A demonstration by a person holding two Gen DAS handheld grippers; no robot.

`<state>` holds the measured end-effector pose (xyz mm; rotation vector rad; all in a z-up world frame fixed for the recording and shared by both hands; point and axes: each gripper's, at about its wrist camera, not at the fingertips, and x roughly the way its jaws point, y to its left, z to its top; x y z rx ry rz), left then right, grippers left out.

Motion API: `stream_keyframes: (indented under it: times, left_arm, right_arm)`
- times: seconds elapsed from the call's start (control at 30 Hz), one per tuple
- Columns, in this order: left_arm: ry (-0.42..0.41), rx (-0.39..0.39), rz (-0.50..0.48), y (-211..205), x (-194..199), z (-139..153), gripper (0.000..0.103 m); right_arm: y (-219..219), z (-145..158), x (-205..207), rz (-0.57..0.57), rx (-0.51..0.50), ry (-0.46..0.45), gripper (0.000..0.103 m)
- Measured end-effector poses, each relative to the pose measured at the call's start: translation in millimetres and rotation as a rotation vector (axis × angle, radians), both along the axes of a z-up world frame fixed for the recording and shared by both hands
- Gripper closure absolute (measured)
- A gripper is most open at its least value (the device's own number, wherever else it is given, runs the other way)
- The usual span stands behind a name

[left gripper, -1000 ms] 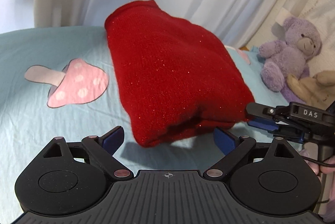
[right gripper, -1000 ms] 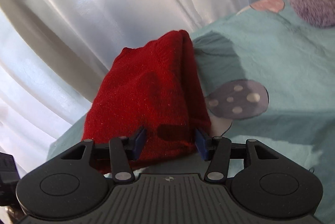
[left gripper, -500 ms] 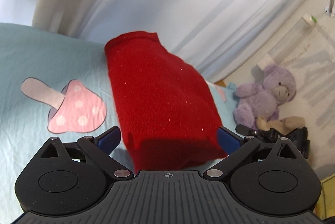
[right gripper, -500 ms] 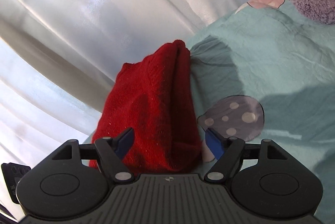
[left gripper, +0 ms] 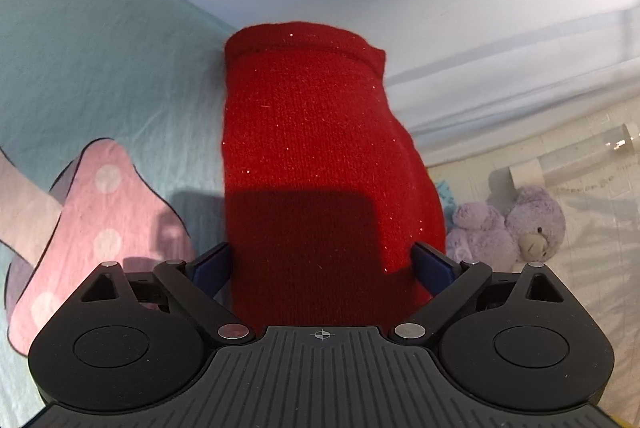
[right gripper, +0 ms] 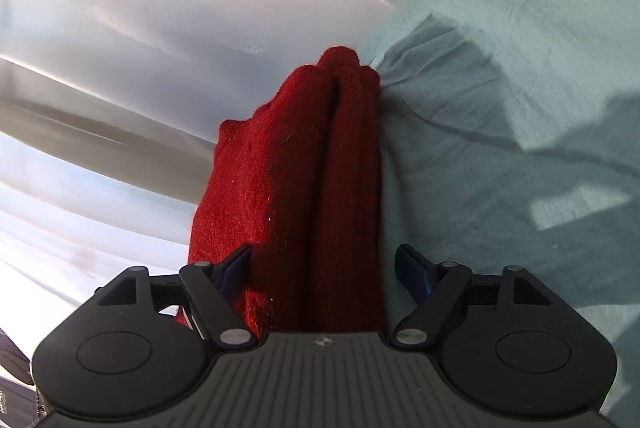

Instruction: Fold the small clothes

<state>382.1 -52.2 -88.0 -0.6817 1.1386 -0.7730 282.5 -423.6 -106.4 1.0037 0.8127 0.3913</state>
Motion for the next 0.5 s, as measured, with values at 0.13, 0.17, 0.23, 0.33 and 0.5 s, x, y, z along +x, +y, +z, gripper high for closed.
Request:
stream_keyframes:
  times: [0.13,0.17,0.23,0.33,0.5]
  left_arm:
    - [-0.005,-0.012,-0.029,-3,8,-5,0.008]
    - [-0.004,-0.014,-0.030,-3,9,-7,0.009]
    - [-0.007,-0.022,-0.037,-4,11,-9,0.010]
    - [-0.015,-0.031,-0.041,-7,12,-12,0.012]
    - [-0.032,-0.020,-0.043,-11,11,-11,0.015]
  right_arm:
    - [5,-4,11,0.040,0.032,-0.004,0.034]
    - [7,-4,14,0.047,0.026,-0.009,0.034]
    - [10,-4,18,0.059,0.026,-0.012,0.034]
    - [13,-5,20,0.071,0.029,-0.014,0.036]
    - [21,-3,24,0.088,0.019,-0.025,0.036]
